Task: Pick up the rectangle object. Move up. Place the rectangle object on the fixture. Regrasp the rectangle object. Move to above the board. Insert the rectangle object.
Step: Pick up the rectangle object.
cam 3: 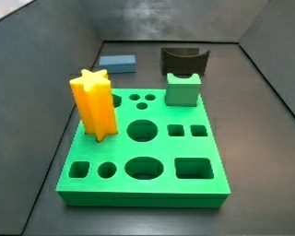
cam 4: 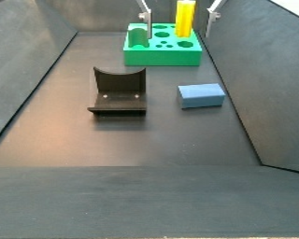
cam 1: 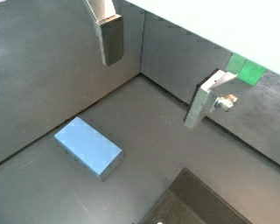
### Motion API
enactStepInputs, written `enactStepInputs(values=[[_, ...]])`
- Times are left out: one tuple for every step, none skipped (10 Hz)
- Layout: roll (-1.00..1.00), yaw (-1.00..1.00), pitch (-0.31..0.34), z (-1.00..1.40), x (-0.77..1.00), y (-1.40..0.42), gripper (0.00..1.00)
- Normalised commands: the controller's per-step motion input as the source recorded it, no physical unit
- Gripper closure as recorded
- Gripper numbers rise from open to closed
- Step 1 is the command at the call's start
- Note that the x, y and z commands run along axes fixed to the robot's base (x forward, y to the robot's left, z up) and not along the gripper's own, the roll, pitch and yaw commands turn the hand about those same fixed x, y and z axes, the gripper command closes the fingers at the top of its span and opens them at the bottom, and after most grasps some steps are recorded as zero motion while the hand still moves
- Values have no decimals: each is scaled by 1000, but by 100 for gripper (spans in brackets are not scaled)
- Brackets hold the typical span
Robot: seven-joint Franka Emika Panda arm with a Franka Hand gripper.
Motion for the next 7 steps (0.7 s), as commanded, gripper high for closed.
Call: enactStepInputs(values=[[0, -337, -179, 0, -217, -74, 0], [0, -834, -203, -143, -63, 0, 0], [-24, -1000, -166, -191, 0, 0, 0], [-23, -1000, -161, -191, 0, 0, 0], [-17, -1000, -147, -209, 0, 0, 0], [-16, -1000, -146, -217, 0, 0, 0], [-19, -1000, -144, -223, 0, 0, 0]])
